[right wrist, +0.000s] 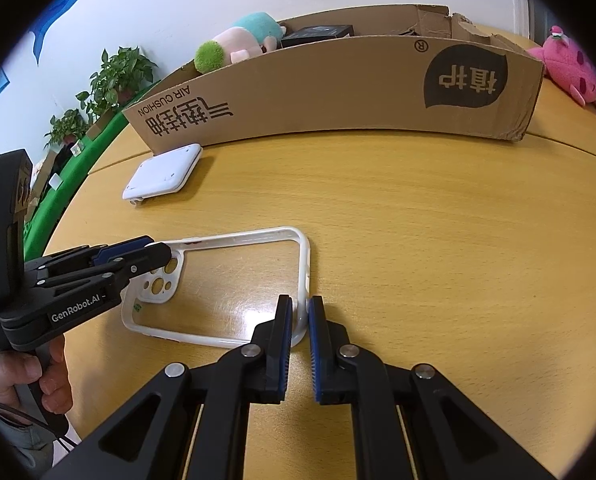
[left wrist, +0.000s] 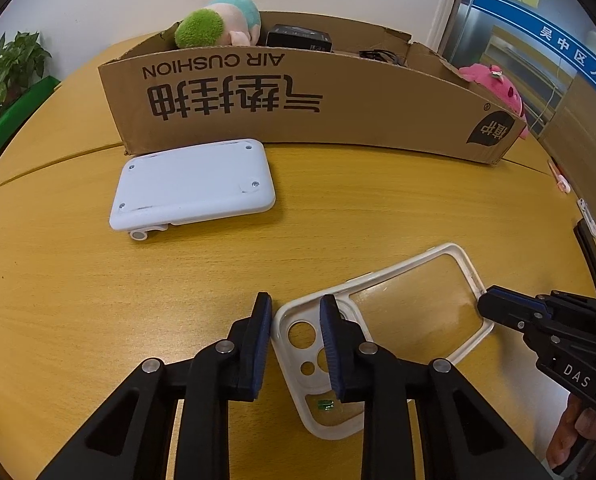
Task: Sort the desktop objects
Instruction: 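Grasp the phone case rim with the right gripper and lift it, then carry the phone case with the right gripper over the box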
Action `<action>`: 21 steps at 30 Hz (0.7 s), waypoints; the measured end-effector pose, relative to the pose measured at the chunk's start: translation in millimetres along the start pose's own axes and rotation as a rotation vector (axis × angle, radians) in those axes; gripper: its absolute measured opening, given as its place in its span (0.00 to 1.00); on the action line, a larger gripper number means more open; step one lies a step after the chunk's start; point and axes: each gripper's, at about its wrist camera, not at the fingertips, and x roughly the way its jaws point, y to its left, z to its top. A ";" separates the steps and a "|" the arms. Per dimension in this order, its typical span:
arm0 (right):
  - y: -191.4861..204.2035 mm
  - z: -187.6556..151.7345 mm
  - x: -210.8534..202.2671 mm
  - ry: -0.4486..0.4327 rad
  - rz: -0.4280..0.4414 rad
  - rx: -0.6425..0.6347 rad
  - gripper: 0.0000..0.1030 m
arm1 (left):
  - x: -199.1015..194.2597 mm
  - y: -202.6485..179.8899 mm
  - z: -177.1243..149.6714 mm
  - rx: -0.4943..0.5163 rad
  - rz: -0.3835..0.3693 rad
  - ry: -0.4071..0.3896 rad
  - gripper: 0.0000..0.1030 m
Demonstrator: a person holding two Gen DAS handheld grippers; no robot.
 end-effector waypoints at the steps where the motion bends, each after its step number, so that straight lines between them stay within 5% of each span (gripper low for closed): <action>1: -0.2 -0.3 -0.3 0.001 0.001 0.001 0.08 | -0.4 0.8 -1.1 0.000 -0.002 0.001 0.24; 10: -5.0 -0.5 -5.3 -0.005 0.004 0.015 0.07 | -9.4 0.9 2.4 0.013 -0.036 -0.010 0.18; 21: -0.2 24.3 -38.3 -0.119 0.009 0.008 0.07 | -54.0 -1.7 49.8 0.066 -0.052 -0.126 0.17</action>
